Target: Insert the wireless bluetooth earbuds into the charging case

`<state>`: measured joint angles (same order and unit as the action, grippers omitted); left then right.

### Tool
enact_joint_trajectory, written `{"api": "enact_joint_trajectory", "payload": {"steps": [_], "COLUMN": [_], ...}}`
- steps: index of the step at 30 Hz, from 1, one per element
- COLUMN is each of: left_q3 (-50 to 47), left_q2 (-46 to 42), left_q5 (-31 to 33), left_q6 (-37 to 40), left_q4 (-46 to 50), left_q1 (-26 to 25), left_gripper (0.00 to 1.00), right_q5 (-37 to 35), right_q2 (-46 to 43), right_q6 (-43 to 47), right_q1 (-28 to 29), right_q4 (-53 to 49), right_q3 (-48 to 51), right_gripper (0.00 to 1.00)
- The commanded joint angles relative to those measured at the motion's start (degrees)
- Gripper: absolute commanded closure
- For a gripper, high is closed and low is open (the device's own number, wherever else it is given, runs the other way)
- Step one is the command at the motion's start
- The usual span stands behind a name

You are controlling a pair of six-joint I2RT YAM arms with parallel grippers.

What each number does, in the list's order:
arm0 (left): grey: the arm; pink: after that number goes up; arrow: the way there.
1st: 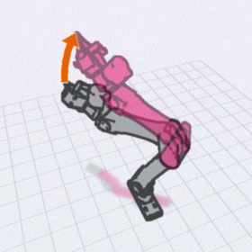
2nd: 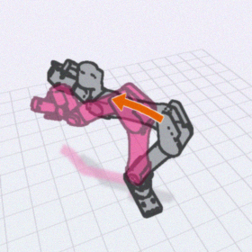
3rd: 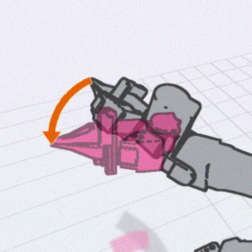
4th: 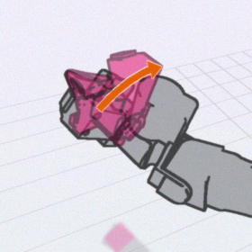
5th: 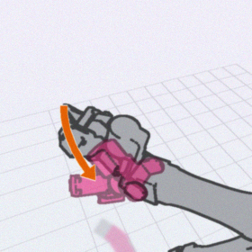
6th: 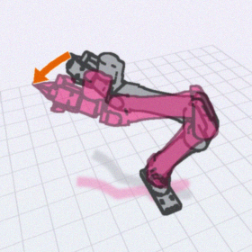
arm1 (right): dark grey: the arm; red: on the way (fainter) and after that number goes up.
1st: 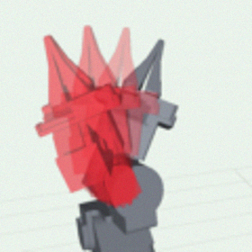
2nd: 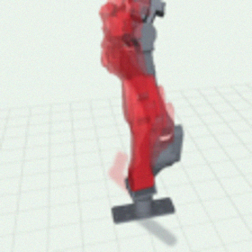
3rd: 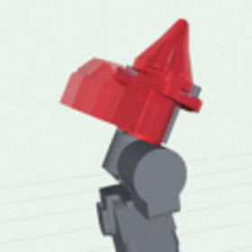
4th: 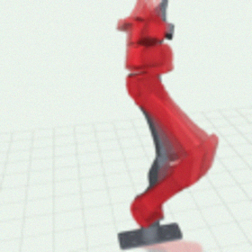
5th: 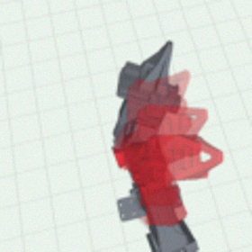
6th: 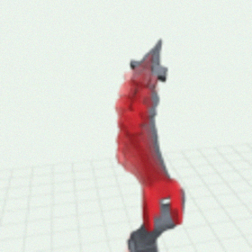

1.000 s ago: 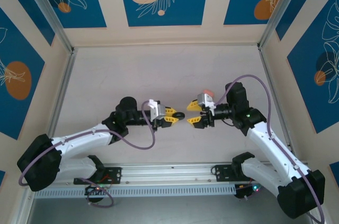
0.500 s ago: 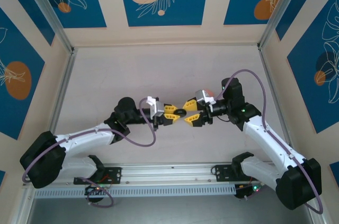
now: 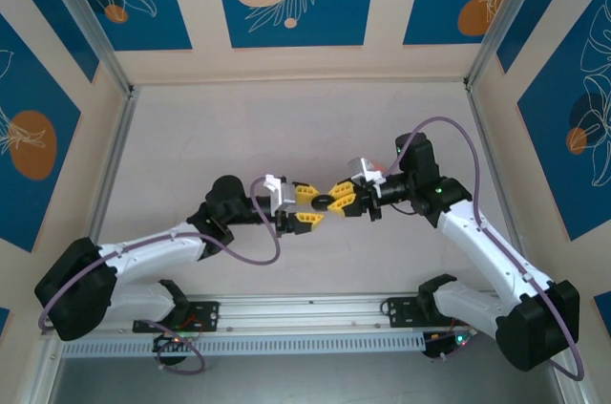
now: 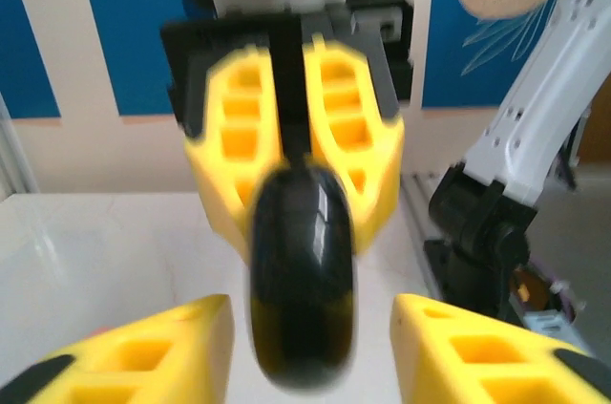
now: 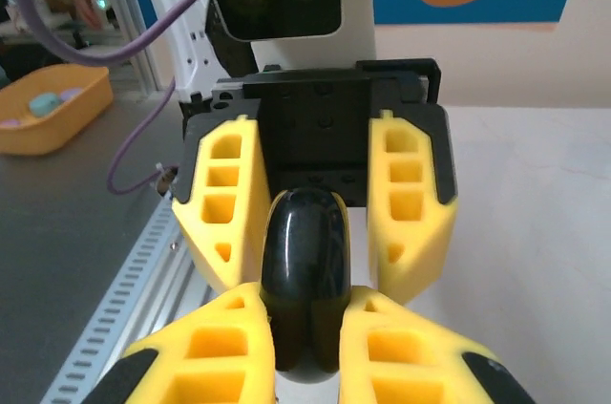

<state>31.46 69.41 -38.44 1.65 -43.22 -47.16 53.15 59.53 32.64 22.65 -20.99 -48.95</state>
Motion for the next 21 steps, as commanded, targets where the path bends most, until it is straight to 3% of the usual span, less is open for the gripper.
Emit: {"api": "enact_joint_trajectory", "payload": {"steps": [1,6,10,21], "left_q3": [2.06,4.09,5.45,8.10], "left_q2": [-3.54,-6.51,-7.04,-5.51], "left_q5": [1.61,4.39,4.63,3.78], "left_q6": [8.31,16.97,19.54,22.48], "left_q4": [11.63,25.44,30.06,35.48], "left_q1": [-0.32,-0.40,-0.46,-1.35], "left_gripper": [0.46,0.42,0.42,0.51], "right_q5": [-7.96,-20.34,-27.82,-26.89], "right_q2": [-0.29,0.18,1.49,5.86], "right_q6": [10.47,16.15,19.08,19.26], "right_q1": [0.41,3.94,8.61,13.09], "right_q4": [-15.47,-25.31,-28.87,-29.81], "right_q3": [-5.27,-9.28,-11.01,-13.67], "right_gripper": [0.89,0.89,0.89,0.89]}}
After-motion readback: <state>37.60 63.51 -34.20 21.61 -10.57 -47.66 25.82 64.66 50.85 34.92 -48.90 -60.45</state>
